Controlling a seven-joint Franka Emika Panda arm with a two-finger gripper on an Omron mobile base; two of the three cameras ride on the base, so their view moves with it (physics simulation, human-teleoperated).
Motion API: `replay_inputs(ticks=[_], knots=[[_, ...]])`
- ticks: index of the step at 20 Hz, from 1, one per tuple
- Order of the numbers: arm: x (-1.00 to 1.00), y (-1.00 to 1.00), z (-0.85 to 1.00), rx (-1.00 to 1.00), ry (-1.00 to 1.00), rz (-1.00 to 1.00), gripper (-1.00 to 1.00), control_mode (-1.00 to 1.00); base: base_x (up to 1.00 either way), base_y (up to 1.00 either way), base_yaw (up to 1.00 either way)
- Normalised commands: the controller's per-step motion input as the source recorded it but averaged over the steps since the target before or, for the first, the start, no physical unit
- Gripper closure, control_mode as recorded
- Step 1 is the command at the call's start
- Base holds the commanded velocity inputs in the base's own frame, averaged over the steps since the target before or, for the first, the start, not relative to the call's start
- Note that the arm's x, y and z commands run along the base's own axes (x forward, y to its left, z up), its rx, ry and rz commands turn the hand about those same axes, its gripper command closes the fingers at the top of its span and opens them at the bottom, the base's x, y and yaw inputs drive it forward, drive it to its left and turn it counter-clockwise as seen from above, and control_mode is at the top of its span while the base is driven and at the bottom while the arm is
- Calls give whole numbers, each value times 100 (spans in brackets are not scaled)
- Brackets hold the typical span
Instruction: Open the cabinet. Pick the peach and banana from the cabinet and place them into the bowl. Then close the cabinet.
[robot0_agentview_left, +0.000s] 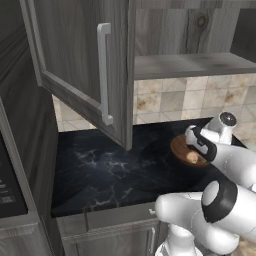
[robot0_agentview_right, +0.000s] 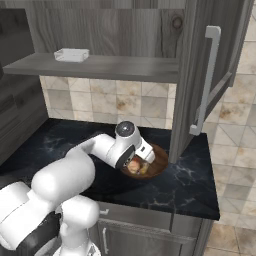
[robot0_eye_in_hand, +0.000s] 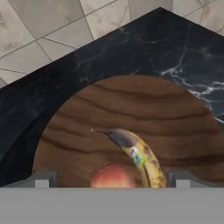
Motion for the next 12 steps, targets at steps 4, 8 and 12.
replay_inputs(ticks=[4,8,12], knots=[[-36,1,42,0,-6,0,-100,-100,0,0,0],[-100,19,61,0,-13,0,-100,-100,0,0,0],[-100,43,95,-1,-28,0,-100,-100,0,0,0]])
